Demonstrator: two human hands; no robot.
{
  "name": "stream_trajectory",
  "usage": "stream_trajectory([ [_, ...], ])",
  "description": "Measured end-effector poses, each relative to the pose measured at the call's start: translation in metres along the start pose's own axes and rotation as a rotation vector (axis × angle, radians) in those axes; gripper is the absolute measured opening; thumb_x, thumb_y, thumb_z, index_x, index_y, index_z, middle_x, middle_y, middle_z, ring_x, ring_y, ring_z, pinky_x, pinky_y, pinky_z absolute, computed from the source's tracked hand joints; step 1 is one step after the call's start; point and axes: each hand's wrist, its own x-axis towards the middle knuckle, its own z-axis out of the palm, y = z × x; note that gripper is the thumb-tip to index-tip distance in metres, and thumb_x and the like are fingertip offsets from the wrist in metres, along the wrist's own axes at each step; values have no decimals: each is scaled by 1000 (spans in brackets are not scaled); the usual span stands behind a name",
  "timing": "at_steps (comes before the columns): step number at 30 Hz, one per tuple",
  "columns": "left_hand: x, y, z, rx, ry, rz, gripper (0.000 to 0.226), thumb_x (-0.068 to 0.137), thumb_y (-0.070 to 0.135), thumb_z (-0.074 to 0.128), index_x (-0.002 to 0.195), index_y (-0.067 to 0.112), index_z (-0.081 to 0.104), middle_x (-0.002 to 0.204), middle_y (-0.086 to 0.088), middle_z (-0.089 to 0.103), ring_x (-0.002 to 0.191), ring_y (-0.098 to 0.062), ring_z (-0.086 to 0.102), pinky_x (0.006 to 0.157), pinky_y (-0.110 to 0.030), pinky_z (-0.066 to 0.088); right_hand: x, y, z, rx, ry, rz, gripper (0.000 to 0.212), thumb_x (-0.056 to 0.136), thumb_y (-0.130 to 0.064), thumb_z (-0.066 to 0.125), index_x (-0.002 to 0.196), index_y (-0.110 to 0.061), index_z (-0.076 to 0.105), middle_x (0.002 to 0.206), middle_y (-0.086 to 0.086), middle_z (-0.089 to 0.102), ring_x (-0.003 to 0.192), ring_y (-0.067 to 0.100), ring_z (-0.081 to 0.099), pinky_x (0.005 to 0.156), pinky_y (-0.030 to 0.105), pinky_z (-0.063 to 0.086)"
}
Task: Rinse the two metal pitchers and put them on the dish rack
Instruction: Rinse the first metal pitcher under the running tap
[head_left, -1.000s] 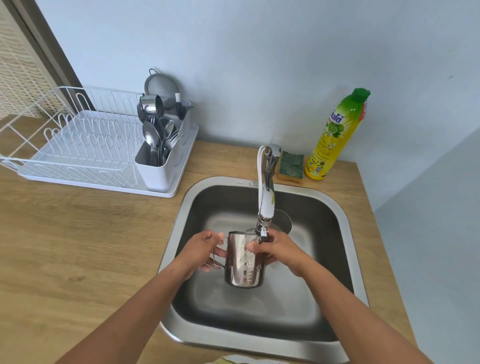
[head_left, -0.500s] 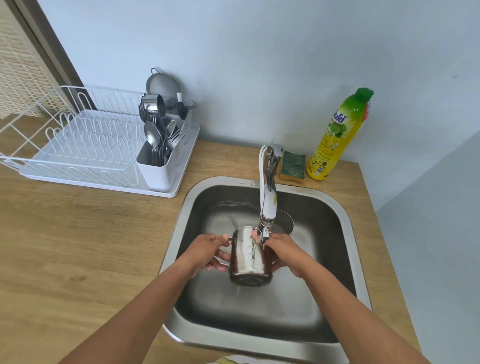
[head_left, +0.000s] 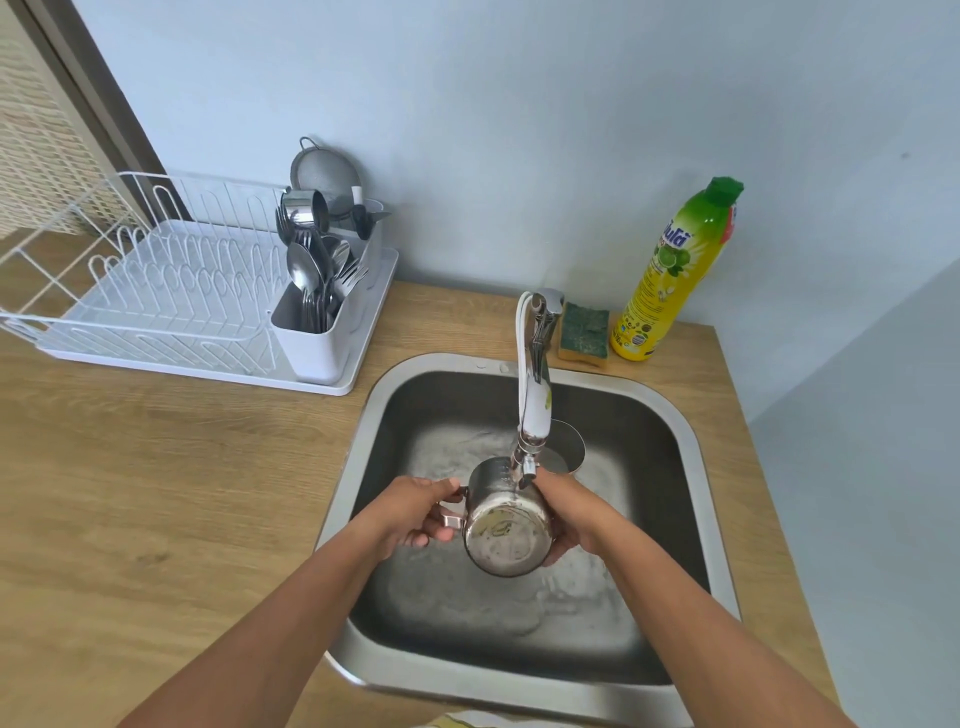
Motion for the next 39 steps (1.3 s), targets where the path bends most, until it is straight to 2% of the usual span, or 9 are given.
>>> stream_trajectory([
  [7,-12,6,1,-13,-35,28,29,99,33,55,112,8,62,74,-8,76,49,-17,68,36,-19,40,-10,-2,4,27,22,-31,39,94,-56,46,104,-21,62,90,6,68,73,26,68,61,46,62],
  [11,-17,6,2,-2,-56,78,26,98,35,55,113,15,60,82,-7,78,57,-23,72,38,-20,41,-14,4,1,-21,32,-107,48,80,-61,68,112,-27,59,106,3,72,92,27,72,74,47,61],
  [14,-19,6,4,-3,-85,88,28,97,38,56,114,16,61,89,-7,78,65,-26,74,41,-20,46,-20,9,0,-6,70,-158,41,80,-50,75,110,-33,52,112,-5,67,96,18,69,78,45,60],
  [17,-18,6,6,-5,-132,88,31,97,38,56,116,14,61,101,-14,76,74,-30,74,49,-24,54,-24,14,-2,-5,117,-202,64,76,-43,81,128,-28,46,116,-9,64,99,12,68,79,41,61],
  [21,-16,4,11,-17,-184,73,29,97,33,58,117,11,60,109,-20,73,80,-35,73,62,-36,62,-33,18,-5,-43,162,-262,73,75,-36,84,134,-26,43,111,-14,60,96,4,63,73,21,51],
  [25,-13,6,17,-35,-202,82,28,96,25,62,119,9,62,111,-22,71,81,-34,72,65,-39,63,-38,20,-8,-147,235,-291,87,69,-40,87,140,-30,38,121,-9,58,106,10,61,85,25,52],
  [29,-12,11,21,-39,-215,103,19,96,17,62,114,11,63,112,-20,72,95,-41,71,71,-41,63,-44,19,-13,-250,301,-351,97,63,-45,87,144,-33,35,129,-7,55,118,12,55,101,31,46],
  [35,-10,17,24,-69,-218,133,19,94,7,63,112,7,64,111,-18,72,101,-35,71,78,-40,62,-54,15,-15,-394,365,-441,99,65,-38,88,147,-37,32,141,-8,43,127,15,47,103,33,43],
  [39,-11,17,24,-104,-184,192,17,92,6,66,108,6,66,105,-16,73,100,-27,72,79,-37,62,-56,14,-16,-434,366,-506,98,67,-30,88,146,-37,31,140,-11,43,123,11,46,98,23,40],
])
